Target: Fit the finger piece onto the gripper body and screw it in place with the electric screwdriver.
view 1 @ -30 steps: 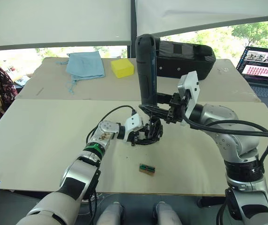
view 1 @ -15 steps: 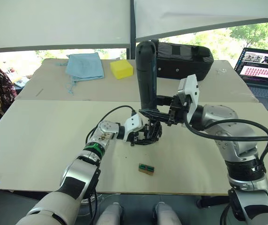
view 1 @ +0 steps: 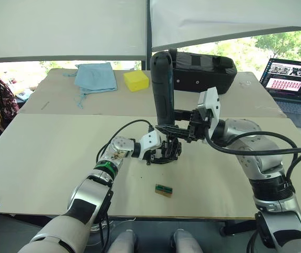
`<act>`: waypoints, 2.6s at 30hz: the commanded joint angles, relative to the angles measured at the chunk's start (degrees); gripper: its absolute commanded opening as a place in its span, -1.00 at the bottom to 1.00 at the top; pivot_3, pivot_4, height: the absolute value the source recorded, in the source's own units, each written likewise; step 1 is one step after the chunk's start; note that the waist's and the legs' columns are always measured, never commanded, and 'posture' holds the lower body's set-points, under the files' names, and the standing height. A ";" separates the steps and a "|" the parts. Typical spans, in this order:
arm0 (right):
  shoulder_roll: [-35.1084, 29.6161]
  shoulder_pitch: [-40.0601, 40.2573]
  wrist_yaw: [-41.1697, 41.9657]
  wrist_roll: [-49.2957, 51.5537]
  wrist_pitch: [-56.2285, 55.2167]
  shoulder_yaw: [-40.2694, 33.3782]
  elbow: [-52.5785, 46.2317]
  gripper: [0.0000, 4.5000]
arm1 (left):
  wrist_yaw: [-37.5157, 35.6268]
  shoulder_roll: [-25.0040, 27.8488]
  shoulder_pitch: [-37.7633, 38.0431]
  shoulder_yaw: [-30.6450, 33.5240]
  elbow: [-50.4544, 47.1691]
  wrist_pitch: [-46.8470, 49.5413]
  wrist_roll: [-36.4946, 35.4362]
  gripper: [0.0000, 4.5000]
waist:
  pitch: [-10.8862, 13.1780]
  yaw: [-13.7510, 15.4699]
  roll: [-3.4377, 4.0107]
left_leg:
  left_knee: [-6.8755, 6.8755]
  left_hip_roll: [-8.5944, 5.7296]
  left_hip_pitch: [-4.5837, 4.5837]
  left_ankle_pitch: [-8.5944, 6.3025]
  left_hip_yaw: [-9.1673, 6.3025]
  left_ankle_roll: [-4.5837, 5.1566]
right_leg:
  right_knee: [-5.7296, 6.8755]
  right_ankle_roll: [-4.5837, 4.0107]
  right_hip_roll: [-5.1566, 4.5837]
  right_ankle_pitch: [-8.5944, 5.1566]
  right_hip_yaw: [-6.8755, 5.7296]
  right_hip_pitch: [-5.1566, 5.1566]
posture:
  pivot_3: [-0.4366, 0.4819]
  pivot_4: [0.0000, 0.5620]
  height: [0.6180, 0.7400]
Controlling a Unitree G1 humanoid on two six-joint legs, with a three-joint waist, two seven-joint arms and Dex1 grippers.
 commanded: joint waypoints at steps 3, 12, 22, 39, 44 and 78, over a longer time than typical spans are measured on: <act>-2.36 2.33 -0.35 -5.57 0.11 1.64 5.23 -0.15 | 0.16 1.04 -1.45 1.30 -0.14 -0.55 -0.36 0.02 | 0.00 -0.01 0.00 | 0.00 0.00 0.00 0.00 0.00 0.00 | 0.00 0.00 0.00 0.00 0.00 0.00 | -0.05 -0.47 1.00; -2.41 0.94 -0.55 -5.84 -2.30 0.74 6.26 -0.15 | 0.32 1.55 -1.21 1.74 0.14 0.61 -0.36 0.02 | -0.01 -0.06 -0.01 | 0.00 0.00 0.02 0.00 0.00 0.00 | 0.00 0.02 0.01 0.00 0.00 0.01 | -0.05 -0.47 1.00; -1.10 -4.19 -3.79 -0.41 -0.41 -4.56 -2.04 -0.15 | 0.69 1.73 -1.09 1.73 0.79 1.66 0.17 0.02 | 0.00 -0.18 -0.01 | 0.00 0.01 -0.04 0.00 -0.01 0.00 | -0.01 0.04 0.01 0.01 0.00 -0.06 | -0.05 -0.47 1.00; 2.60 -6.72 -5.50 15.31 10.43 -8.12 -14.63 -0.15 | 0.94 2.65 -0.77 0.88 1.27 1.12 1.78 0.47 | 0.01 -0.23 -0.01 | 0.01 0.00 -0.88 0.07 0.02 -0.06 | 0.08 -0.13 0.02 0.16 0.06 -0.98 | -0.05 -0.47 1.00; 2.31 -3.65 -5.95 17.79 12.65 -7.51 -17.42 -0.15 | -2.45 5.72 -0.57 1.63 -0.13 0.38 0.70 1.00 | 0.02 -0.22 -0.01 | 0.00 0.02 -0.91 0.07 0.00 -0.06 | 0.09 -0.13 0.04 0.17 0.05 -1.01 | -0.05 -0.47 1.00; 1.22 22.74 -5.58 6.83 1.56 -0.96 -30.56 -0.15 | -22.80 13.34 21.53 -10.77 -40.45 6.99 -11.02 1.00 | 0.04 0.09 0.02 | -0.04 0.09 -0.95 0.07 0.01 -0.05 | -0.04 -0.13 0.04 0.17 0.07 -1.00 | -0.05 -0.47 1.00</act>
